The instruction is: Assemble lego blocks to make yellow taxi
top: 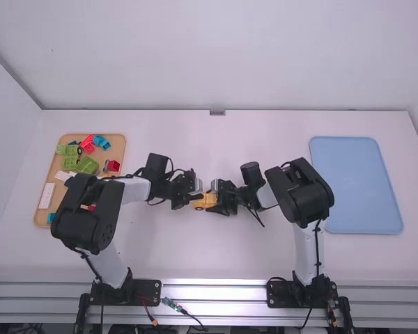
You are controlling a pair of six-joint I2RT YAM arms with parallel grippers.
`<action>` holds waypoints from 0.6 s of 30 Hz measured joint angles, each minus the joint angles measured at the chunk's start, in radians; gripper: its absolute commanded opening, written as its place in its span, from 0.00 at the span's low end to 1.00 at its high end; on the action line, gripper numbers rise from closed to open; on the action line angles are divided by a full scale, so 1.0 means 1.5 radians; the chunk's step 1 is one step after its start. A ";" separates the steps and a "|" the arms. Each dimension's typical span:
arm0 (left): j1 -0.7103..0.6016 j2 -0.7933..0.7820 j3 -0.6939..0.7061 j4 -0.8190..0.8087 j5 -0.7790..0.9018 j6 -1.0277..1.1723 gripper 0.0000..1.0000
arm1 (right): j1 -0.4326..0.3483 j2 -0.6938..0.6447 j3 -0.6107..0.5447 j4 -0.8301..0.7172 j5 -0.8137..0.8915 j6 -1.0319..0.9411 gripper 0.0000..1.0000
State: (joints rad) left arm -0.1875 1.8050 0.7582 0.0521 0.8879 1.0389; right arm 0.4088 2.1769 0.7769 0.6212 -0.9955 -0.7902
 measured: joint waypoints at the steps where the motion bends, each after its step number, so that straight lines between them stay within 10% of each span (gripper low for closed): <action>1: 0.000 0.000 0.000 -0.001 0.000 0.000 0.02 | 0.000 0.000 0.000 -0.001 0.000 0.001 0.49; 18: 0.001 0.035 0.011 0.016 0.036 0.000 0.02 | -0.003 0.000 0.000 -0.003 -0.004 -0.002 0.49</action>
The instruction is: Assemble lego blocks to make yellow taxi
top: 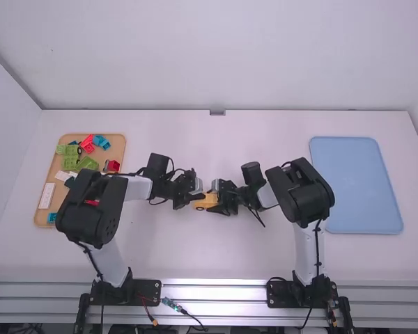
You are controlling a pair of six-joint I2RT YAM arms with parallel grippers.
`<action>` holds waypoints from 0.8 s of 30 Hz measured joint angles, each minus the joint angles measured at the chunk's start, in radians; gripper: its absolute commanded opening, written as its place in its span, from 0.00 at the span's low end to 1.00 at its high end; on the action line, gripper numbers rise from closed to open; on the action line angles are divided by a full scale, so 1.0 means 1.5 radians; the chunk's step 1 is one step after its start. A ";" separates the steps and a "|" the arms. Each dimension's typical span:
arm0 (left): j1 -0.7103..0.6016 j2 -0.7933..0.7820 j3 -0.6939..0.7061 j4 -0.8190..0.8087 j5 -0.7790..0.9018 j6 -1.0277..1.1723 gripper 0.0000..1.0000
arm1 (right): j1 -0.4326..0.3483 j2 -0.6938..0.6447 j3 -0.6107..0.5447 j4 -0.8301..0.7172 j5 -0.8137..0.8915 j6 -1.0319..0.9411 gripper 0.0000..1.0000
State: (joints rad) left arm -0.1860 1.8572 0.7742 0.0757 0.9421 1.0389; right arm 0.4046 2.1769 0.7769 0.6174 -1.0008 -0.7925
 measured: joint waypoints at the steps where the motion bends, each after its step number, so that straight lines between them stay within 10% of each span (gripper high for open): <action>1: 0.000 0.000 0.000 -0.003 -0.001 0.000 0.02 | 0.000 0.000 0.000 0.000 0.000 0.000 0.49; 24: 0.005 -0.006 0.050 -0.122 -0.033 0.001 0.02 | 0.004 0.000 0.006 0.000 0.006 0.000 0.49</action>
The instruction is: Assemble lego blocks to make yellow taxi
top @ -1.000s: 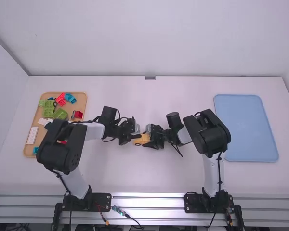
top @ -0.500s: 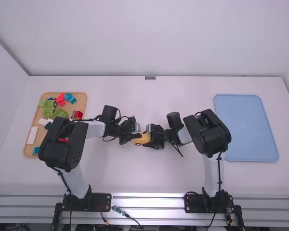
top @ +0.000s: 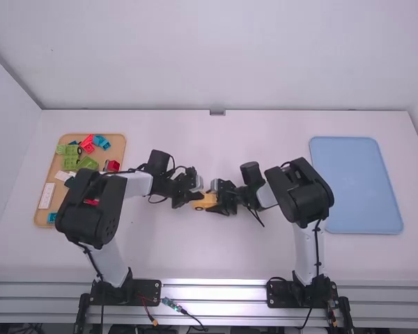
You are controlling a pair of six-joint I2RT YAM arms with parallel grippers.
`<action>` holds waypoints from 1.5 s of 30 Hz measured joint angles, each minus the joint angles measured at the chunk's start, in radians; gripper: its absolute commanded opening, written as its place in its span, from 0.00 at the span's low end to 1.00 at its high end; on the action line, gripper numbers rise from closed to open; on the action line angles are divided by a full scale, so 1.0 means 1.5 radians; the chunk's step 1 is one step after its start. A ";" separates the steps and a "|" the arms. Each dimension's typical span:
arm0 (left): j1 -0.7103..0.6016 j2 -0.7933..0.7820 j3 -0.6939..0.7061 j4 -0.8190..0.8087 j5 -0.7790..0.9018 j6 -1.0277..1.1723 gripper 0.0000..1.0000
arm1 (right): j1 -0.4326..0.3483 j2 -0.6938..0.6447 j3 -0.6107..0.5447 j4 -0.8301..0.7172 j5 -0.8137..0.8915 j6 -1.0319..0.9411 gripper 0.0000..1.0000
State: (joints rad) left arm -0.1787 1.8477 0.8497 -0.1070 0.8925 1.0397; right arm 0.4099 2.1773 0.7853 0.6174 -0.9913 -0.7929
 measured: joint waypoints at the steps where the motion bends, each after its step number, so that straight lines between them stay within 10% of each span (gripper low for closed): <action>1: 0.001 -0.004 0.008 -0.016 -0.005 -0.001 0.02 | 0.000 0.000 0.002 0.001 0.004 0.001 0.49; 6: 0.015 -0.058 0.066 -0.093 -0.043 0.000 0.02 | 0.000 0.000 0.005 0.008 0.018 0.001 0.50; 12: 0.040 -0.095 0.153 -0.150 -0.116 -0.027 0.36 | -0.001 0.000 0.005 0.018 0.026 0.001 0.55; 17: 0.078 -0.095 0.163 -0.166 -0.146 -0.053 0.99 | -0.013 0.000 0.005 0.018 0.026 0.002 0.69; 30: 0.201 -0.095 0.208 -0.187 -0.160 -0.192 0.99 | -0.025 0.000 0.028 -0.042 0.021 -0.002 0.99; 45: 0.385 -0.095 0.291 -0.244 -0.297 -0.475 0.99 | -0.092 -0.082 0.011 -0.202 0.035 -0.015 0.99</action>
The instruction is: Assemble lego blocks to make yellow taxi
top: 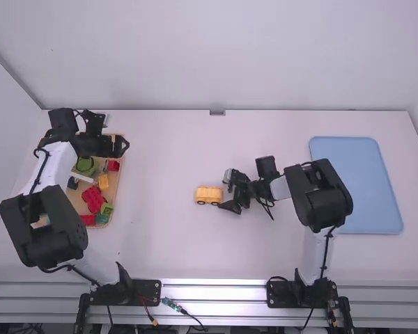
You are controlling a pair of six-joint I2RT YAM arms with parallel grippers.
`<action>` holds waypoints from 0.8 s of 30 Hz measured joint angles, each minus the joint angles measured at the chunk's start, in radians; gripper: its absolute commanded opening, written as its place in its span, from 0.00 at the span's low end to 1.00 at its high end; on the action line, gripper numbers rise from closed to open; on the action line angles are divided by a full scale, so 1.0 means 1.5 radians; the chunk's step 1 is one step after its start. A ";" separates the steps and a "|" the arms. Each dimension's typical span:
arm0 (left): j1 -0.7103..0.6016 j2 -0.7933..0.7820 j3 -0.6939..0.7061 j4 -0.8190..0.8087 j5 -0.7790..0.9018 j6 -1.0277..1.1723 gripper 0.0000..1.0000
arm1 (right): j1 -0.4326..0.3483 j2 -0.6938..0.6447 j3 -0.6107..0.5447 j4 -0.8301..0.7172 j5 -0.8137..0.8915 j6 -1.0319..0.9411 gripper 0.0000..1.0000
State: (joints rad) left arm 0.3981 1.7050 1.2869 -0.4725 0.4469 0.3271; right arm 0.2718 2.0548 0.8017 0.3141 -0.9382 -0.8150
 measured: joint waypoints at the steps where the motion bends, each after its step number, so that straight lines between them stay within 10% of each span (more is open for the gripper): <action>1: 0.002 0.000 0.000 -0.005 -0.019 -0.021 0.99 | -0.003 -0.011 -0.001 -0.014 0.005 -0.002 0.99; 24: 0.001 0.045 -0.020 -0.024 -0.232 -0.250 0.99 | -0.016 -0.286 0.021 -0.163 0.215 0.008 0.99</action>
State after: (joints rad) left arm 0.3992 1.7718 1.2564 -0.5091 0.0994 -0.0475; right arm 0.2485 1.6264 0.8330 0.0704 -0.6151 -0.8024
